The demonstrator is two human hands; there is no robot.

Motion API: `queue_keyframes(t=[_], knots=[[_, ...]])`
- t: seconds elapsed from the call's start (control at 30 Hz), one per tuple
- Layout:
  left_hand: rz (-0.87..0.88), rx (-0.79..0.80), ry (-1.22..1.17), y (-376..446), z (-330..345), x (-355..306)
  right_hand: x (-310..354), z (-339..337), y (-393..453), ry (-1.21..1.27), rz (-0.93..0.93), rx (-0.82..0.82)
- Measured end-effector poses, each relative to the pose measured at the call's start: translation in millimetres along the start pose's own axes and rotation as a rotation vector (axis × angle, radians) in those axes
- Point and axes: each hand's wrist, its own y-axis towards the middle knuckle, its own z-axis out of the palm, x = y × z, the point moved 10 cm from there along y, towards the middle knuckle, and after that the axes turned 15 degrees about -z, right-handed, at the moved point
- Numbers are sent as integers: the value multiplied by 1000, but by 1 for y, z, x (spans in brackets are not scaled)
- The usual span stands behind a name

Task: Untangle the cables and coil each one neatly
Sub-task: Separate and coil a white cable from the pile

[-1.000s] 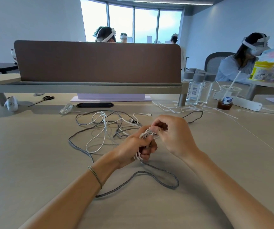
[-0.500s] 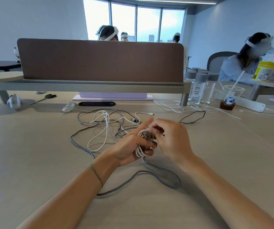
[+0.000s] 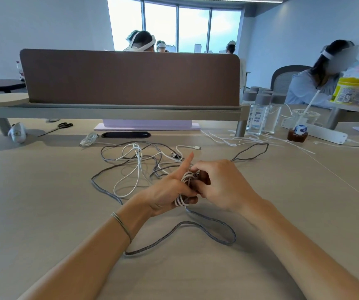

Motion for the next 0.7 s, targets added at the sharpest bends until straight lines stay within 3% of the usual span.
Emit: queue_keyframes(t=[0.27, 0.4, 0.53, 0.7], knots=[[-5, 61, 134, 5, 6, 6, 6, 5, 0, -47, -21, 72], [69, 68, 312, -2, 17, -5, 0, -2, -1, 102, 23, -27], [62, 72, 258, -6, 19, -6, 0, -3, 0, 253, 64, -50], [88, 82, 263, -7, 18, -11, -4, 10, -3, 533, 173, 138]])
